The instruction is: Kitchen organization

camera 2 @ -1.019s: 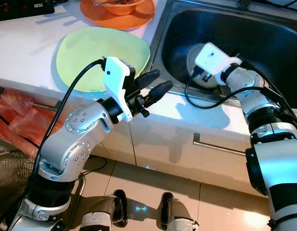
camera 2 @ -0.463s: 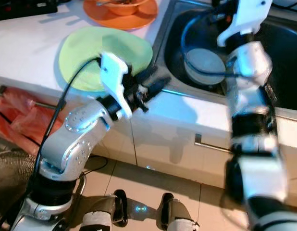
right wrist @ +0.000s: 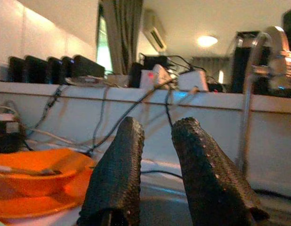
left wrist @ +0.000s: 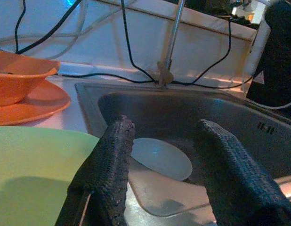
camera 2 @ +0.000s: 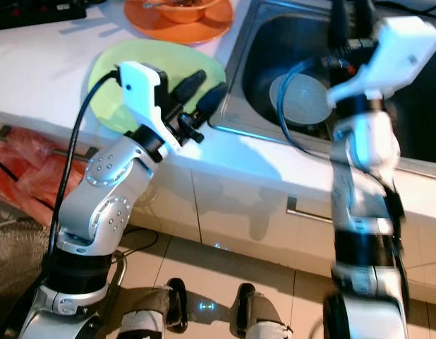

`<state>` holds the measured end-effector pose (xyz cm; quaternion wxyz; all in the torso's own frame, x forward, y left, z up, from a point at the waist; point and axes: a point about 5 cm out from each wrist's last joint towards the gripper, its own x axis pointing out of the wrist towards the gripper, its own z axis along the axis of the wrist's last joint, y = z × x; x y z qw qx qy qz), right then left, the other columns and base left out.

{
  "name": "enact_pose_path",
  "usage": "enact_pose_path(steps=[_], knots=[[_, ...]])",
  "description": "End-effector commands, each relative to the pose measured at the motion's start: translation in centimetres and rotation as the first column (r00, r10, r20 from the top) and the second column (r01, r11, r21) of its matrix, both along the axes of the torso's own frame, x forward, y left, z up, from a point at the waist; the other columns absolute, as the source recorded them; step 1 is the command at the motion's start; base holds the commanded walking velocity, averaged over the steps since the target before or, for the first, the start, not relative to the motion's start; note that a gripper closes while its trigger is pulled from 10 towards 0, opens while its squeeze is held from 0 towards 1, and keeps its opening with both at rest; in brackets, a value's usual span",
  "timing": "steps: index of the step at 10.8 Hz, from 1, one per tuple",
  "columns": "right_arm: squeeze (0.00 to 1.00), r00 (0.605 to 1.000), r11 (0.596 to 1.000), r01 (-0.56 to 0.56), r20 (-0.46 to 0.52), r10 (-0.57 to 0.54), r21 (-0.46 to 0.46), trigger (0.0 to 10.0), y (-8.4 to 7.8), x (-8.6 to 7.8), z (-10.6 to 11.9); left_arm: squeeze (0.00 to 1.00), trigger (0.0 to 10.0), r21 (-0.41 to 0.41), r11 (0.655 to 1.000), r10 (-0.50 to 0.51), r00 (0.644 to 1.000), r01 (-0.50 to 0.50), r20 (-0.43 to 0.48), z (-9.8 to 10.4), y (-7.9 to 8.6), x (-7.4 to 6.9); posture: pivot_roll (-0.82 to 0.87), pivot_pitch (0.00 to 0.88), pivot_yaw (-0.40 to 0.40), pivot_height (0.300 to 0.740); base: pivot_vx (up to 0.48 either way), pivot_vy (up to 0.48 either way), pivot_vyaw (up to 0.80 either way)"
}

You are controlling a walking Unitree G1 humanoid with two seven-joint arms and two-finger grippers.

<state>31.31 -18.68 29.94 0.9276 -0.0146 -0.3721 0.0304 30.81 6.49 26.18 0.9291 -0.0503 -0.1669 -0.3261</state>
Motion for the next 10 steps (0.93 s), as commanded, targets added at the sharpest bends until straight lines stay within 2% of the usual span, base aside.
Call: enact_pose_path(steps=[1, 3, 5, 9, 10], knots=[[0.0, 1.0, 1.0, 0.019, 0.002, -0.019, 0.009, 10.0, -0.2, -0.7, -0.1, 0.0, 10.0, -0.003, 1.0, -0.007, 1.0, 0.008, 0.016, 0.2, -0.3, 0.0, 0.06, 0.231, -0.016, 0.74, 0.0, 0.0, 0.0], [0.0, 0.997, 0.998, 0.043, -0.058, -0.041, 0.034, 10.0, 0.2, -2.0, -2.5, 0.0, 10.0, -0.01, 1.0, -0.004, 1.0, 0.004, 0.02, 0.1, -0.2, 0.0, 0.05, 0.228, -0.011, 0.74, 0.0, 0.0, 0.0], [0.0, 0.991, 0.999, 0.041, -0.128, -0.036, 0.034, 10.0, 1.3, -2.2, -4.6, 0.0, 10.0, -0.013, 1.0, -0.002, 1.0, 0.002, 0.02, 0.2, -0.2, 0.1, 0.06, 0.238, -0.013, 0.74, 0.0, 0.0, 0.0], [0.0, 0.971, 0.994, 0.069, -0.233, -0.047, 0.086, 10.0, 2.2, -1.9, -7.8, 0.0, 10.0, -0.023, 0.998, 0.054, 0.998, -0.053, 0.037, 0.2, 0.7, 0.2, 0.08, 0.254, -0.016, 0.74, 0.0, 0.0, 0.0], [0.0, 0.97, 0.994, 0.071, -0.238, -0.048, 0.088, 10.0, 2.3, -1.9, -7.9, 0.0, 10.0, -0.029, 0.998, 0.063, 0.997, -0.062, 0.045, 0.4, 0.8, 0.2, 0.08, 0.254, -0.015, 0.74, 0.0, 0.0, 0.0]])
